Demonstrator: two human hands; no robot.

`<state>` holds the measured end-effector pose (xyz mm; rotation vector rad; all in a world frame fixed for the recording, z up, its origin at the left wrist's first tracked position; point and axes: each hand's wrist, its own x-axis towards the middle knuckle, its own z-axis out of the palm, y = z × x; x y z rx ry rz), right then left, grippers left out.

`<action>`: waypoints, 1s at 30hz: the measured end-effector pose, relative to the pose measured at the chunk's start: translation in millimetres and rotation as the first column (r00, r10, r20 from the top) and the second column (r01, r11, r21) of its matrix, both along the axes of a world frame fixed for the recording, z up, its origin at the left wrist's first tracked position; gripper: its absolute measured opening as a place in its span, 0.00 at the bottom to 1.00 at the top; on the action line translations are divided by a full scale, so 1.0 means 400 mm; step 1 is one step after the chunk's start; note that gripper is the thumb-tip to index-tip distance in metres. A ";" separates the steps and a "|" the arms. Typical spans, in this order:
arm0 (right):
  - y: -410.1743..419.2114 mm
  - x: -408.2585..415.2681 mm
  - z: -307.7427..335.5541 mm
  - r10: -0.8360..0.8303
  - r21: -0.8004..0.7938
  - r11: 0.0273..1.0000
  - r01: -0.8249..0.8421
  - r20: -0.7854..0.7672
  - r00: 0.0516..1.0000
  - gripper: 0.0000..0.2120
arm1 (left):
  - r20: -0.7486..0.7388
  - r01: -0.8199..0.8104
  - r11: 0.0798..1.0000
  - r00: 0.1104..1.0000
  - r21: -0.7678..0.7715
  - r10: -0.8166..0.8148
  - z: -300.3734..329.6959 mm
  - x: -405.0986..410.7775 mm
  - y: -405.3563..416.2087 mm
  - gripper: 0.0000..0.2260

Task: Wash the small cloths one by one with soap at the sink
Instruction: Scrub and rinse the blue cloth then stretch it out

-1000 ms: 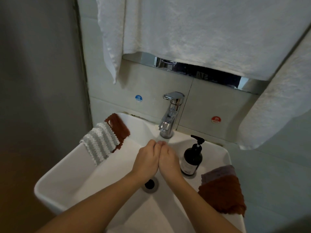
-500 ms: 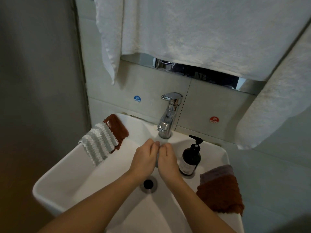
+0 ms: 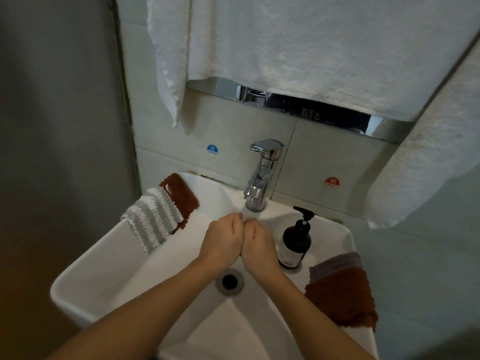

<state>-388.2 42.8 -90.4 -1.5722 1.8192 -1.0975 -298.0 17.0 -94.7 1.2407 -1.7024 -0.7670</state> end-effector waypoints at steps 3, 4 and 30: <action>-0.007 0.000 0.005 -0.012 0.001 1.000 0.012 -0.001 1.000 0.16 | 0.028 -0.004 1.000 1.000 -0.026 0.005 0.006 -0.002 0.004 0.20; -0.008 -0.001 0.008 -0.008 -0.009 1.000 0.008 -0.024 1.000 0.17 | 0.024 -0.008 0.999 1.000 -0.034 0.009 0.010 -0.002 0.007 0.21; 0.004 0.016 0.005 -0.051 -0.022 0.998 0.058 0.250 0.967 0.14 | -0.075 -0.028 1.000 0.997 -0.002 0.028 0.012 -0.006 0.018 0.19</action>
